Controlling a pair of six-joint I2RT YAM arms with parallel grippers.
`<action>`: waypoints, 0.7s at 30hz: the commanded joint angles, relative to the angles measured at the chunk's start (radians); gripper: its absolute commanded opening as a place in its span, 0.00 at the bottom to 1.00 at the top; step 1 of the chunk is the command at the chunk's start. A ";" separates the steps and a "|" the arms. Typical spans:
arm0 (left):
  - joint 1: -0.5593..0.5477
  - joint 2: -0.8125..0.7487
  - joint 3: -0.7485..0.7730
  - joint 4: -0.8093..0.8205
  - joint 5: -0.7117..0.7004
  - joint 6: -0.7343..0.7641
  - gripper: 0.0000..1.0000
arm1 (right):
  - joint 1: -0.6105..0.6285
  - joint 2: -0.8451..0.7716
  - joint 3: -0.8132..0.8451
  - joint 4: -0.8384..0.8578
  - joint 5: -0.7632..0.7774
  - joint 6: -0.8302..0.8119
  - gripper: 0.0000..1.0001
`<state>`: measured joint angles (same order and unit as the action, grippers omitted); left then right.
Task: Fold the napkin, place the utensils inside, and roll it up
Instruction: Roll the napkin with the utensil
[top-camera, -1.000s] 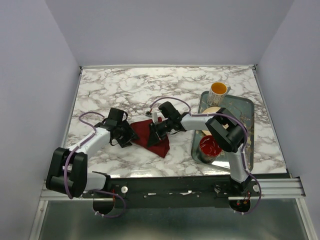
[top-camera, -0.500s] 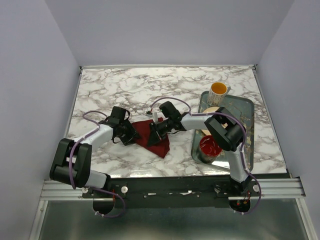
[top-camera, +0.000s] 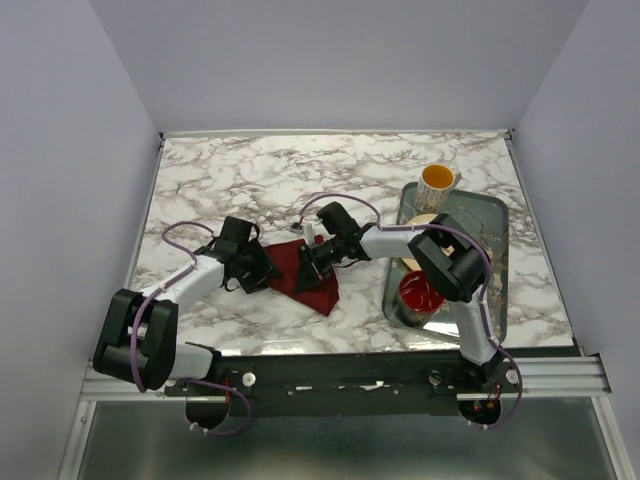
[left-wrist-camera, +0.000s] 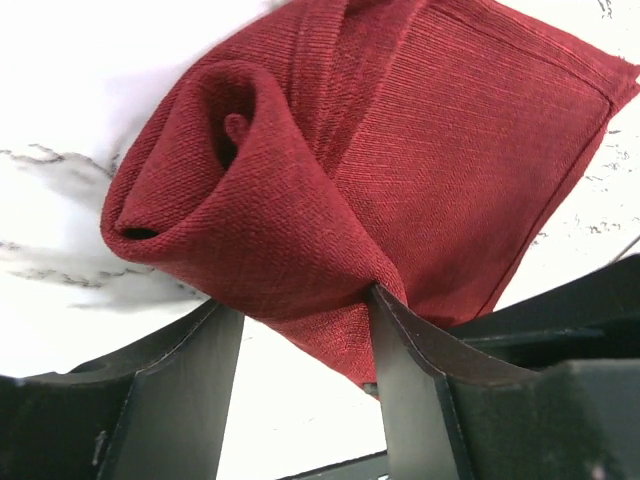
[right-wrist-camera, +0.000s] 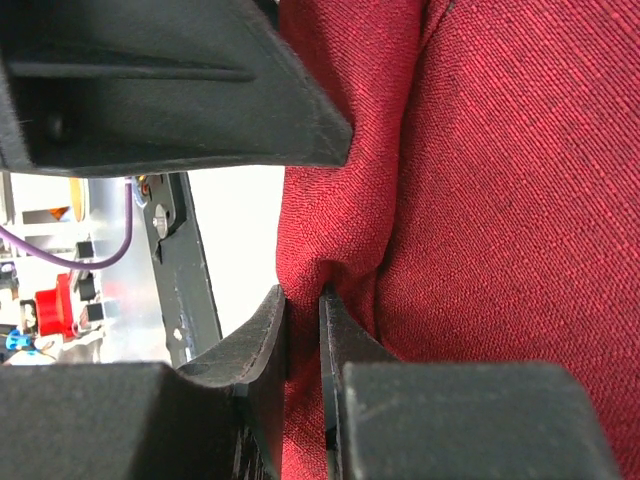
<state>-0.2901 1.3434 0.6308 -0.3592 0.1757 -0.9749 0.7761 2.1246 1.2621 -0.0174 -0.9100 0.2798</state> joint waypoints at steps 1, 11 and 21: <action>-0.006 -0.010 -0.023 0.011 -0.015 -0.005 0.62 | 0.022 0.069 -0.012 -0.092 0.054 -0.056 0.02; -0.004 0.129 -0.014 0.035 -0.050 -0.010 0.57 | 0.020 0.063 -0.007 -0.101 0.062 -0.063 0.05; -0.003 0.151 -0.051 0.058 -0.024 -0.041 0.46 | 0.028 -0.009 0.031 -0.260 0.281 -0.163 0.28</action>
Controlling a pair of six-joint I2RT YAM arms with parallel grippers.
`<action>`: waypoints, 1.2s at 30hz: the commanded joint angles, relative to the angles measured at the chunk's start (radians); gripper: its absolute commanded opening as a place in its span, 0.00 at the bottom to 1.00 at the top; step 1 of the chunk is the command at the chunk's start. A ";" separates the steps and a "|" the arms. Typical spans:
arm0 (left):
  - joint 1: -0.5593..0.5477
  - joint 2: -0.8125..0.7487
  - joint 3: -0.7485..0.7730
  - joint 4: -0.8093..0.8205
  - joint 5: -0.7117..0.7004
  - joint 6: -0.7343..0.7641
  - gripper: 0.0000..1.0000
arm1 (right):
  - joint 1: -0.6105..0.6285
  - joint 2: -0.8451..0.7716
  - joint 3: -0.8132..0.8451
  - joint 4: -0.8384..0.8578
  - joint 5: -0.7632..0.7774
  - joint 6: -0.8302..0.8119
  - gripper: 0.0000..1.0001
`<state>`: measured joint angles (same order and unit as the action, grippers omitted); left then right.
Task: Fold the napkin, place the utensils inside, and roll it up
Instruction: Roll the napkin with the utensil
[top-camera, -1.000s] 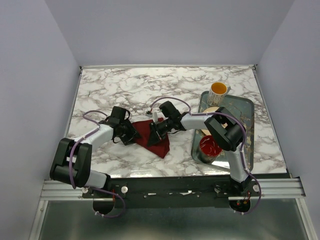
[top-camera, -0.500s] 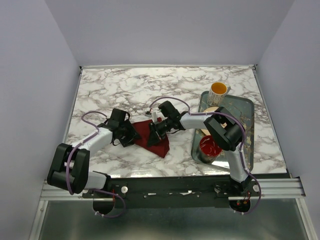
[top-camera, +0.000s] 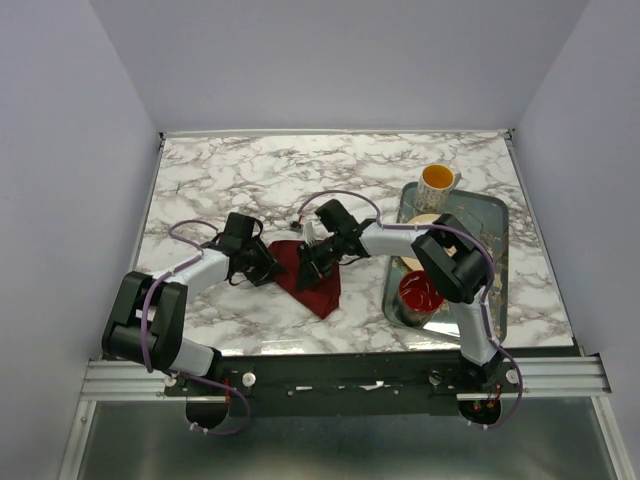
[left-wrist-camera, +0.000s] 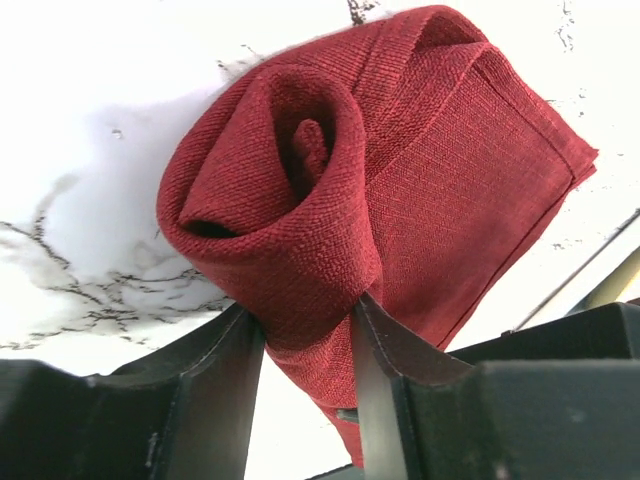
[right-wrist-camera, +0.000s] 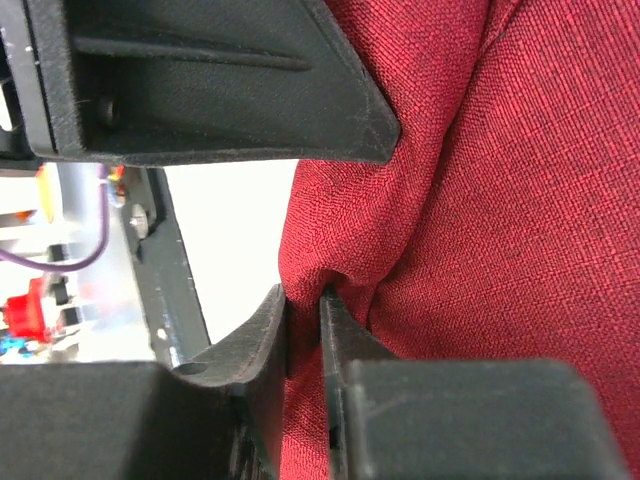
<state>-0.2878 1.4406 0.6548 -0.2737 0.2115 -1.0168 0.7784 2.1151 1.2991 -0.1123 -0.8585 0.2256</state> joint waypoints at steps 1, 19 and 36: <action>-0.005 0.049 -0.076 -0.025 -0.057 -0.002 0.45 | 0.035 -0.009 0.008 -0.179 0.254 -0.114 0.29; -0.007 -0.003 -0.096 -0.038 -0.027 -0.049 0.39 | 0.290 -0.193 0.204 -0.524 0.984 -0.086 0.62; -0.007 -0.013 -0.115 -0.030 -0.014 -0.068 0.40 | 0.403 -0.109 0.203 -0.455 1.191 -0.108 0.53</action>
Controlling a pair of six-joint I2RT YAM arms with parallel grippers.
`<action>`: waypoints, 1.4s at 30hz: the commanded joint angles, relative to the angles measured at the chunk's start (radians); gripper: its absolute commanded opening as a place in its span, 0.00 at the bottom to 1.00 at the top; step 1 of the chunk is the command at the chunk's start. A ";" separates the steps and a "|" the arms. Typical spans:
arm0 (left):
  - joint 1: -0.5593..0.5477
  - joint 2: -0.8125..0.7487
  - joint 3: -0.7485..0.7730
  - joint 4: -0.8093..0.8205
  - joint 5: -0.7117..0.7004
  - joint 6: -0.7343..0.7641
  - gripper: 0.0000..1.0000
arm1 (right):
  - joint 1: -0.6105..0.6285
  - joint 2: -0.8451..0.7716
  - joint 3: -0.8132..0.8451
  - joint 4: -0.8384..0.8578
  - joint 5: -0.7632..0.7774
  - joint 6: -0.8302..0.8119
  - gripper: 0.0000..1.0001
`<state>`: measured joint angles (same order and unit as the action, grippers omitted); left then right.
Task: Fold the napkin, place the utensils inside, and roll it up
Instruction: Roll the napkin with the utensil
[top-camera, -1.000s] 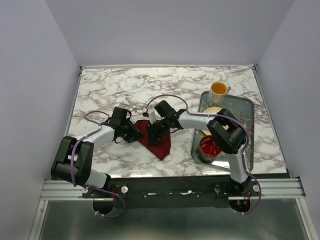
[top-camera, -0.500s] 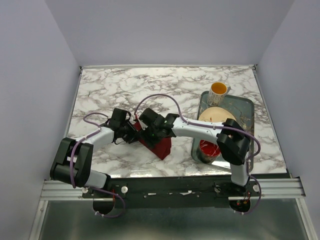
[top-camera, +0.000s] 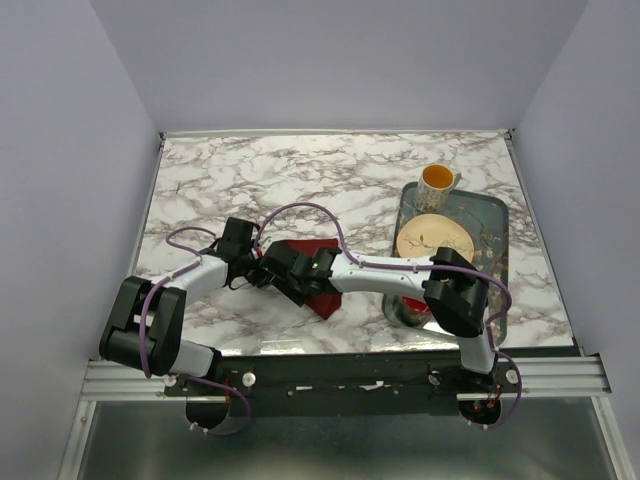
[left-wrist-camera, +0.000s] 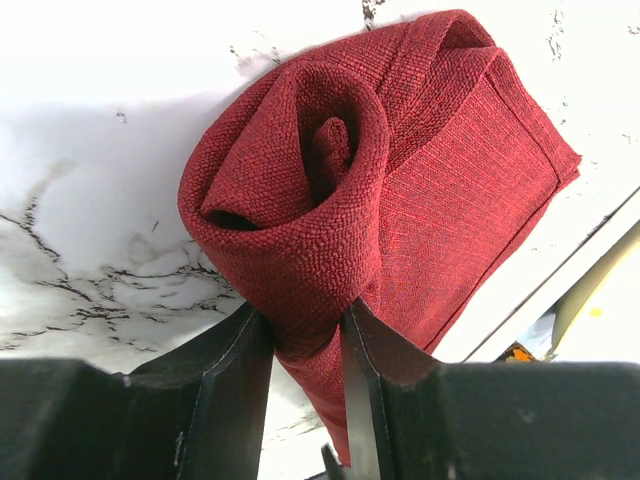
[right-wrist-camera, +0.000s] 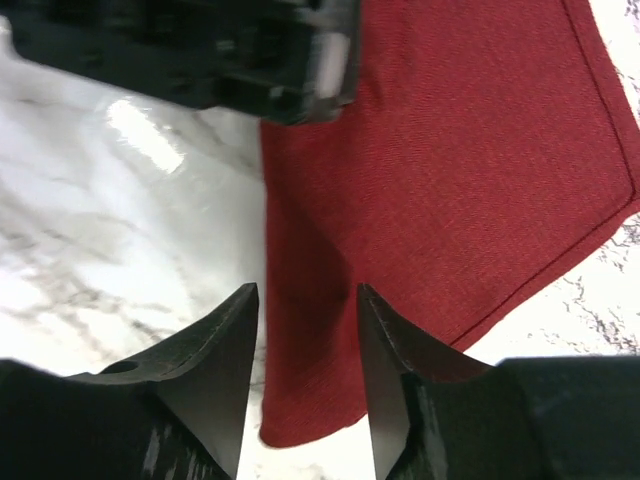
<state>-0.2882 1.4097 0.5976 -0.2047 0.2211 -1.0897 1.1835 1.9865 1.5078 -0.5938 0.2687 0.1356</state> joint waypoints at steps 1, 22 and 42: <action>-0.005 0.018 -0.058 -0.098 -0.023 0.002 0.40 | -0.002 0.024 -0.012 0.038 0.052 -0.019 0.53; 0.003 0.009 -0.055 -0.096 -0.006 -0.003 0.40 | 0.044 0.020 0.005 0.037 0.049 -0.004 0.40; 0.009 -0.035 -0.062 -0.102 0.011 -0.007 0.40 | 0.011 0.118 -0.116 0.181 0.052 -0.005 0.43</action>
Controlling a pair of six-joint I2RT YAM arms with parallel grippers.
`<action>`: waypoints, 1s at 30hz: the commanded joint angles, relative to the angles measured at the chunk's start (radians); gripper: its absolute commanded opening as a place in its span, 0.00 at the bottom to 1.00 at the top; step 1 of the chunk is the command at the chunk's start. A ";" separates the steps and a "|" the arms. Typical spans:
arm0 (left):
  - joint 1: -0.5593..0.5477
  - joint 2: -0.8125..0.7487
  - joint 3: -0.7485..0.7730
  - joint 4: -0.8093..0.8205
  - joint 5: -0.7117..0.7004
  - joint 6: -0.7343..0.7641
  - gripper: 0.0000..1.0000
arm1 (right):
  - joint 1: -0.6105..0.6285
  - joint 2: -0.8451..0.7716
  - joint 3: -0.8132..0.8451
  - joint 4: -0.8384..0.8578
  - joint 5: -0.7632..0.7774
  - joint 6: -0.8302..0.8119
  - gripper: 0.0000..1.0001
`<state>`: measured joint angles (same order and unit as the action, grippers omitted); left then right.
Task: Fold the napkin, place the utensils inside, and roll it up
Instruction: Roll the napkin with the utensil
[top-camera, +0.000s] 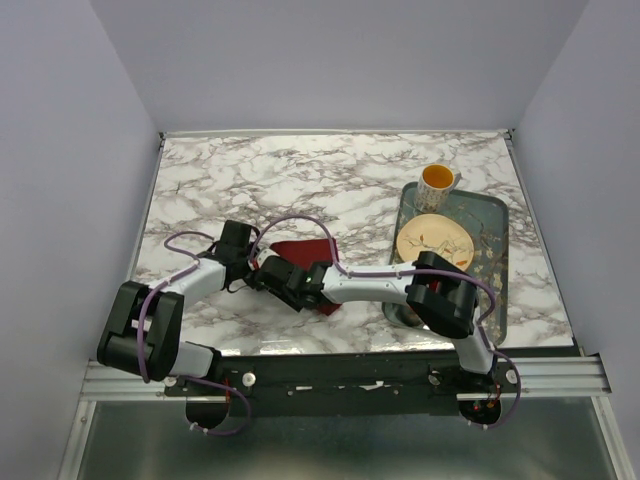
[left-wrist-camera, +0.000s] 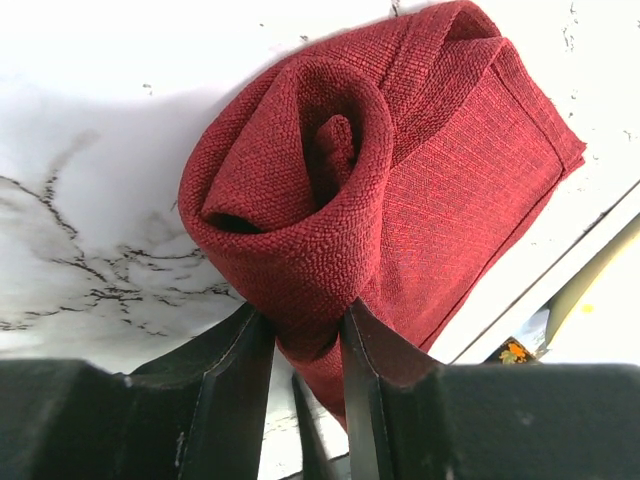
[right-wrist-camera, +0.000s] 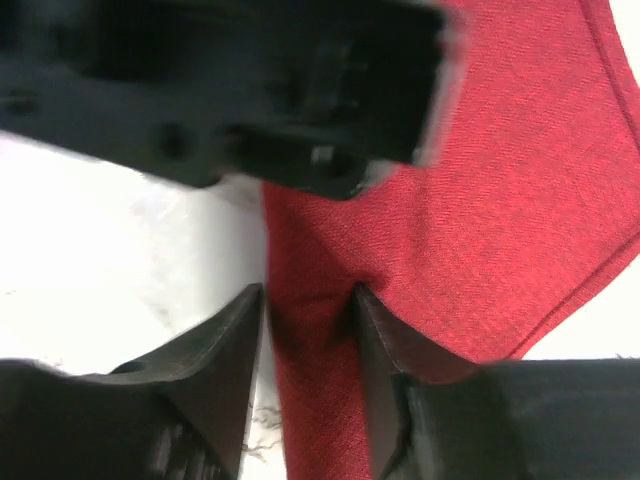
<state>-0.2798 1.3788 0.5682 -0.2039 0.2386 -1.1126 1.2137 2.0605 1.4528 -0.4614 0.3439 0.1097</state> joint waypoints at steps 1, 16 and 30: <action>0.002 -0.009 -0.033 -0.106 -0.009 0.017 0.42 | -0.031 0.033 -0.075 0.052 -0.037 0.027 0.39; 0.016 -0.287 0.029 -0.288 -0.124 0.134 0.60 | -0.187 -0.063 -0.094 0.101 -0.669 0.082 0.09; 0.021 -0.239 0.007 -0.232 -0.055 0.102 0.60 | -0.345 0.067 -0.072 0.113 -1.060 0.085 0.11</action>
<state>-0.2619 1.1187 0.5766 -0.4568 0.1524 -1.0039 0.8894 2.0518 1.3800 -0.3508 -0.5716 0.1833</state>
